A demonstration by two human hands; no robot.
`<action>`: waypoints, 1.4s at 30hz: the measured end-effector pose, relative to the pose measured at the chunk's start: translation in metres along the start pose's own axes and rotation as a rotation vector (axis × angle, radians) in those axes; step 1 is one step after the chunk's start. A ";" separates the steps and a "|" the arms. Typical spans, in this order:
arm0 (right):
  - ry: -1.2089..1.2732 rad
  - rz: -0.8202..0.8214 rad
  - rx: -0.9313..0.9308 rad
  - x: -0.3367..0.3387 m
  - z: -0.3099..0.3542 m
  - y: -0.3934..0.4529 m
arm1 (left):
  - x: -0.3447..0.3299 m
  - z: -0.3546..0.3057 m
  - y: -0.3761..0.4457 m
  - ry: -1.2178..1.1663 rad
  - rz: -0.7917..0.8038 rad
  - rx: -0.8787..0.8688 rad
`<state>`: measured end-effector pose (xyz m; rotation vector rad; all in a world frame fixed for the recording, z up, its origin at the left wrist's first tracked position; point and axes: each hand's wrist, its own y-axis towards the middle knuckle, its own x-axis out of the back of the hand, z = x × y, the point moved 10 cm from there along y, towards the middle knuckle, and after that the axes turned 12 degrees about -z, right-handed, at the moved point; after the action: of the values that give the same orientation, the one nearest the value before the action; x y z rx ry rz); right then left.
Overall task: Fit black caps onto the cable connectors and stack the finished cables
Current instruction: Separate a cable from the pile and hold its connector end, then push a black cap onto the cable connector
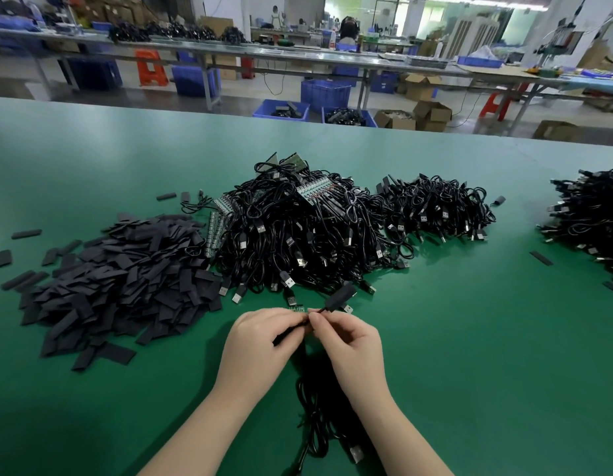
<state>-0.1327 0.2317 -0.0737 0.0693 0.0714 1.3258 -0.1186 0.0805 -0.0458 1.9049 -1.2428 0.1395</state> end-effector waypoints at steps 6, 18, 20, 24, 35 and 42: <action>0.516 -0.154 -0.169 0.046 0.018 0.029 | 0.015 0.014 0.002 -0.130 -0.137 0.135; -1.333 -0.421 0.015 0.191 0.025 0.104 | -0.005 0.016 -0.004 -0.146 0.028 0.175; -1.450 -0.383 0.024 0.191 0.015 0.102 | -0.006 0.017 -0.004 -0.148 0.038 0.181; -1.513 -0.273 -0.050 0.190 -0.017 0.087 | -0.006 0.023 -0.005 -0.159 0.031 0.222; -1.499 -0.451 -0.132 0.214 0.001 0.085 | -0.007 0.031 -0.006 -0.139 0.003 0.286; -1.057 0.032 0.311 0.034 0.014 0.014 | -0.019 0.040 -0.007 0.394 0.127 0.216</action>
<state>-0.1370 0.2681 -0.0591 1.0204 -0.6225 1.1589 -0.1357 0.0673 -0.0850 1.8596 -1.1083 0.7061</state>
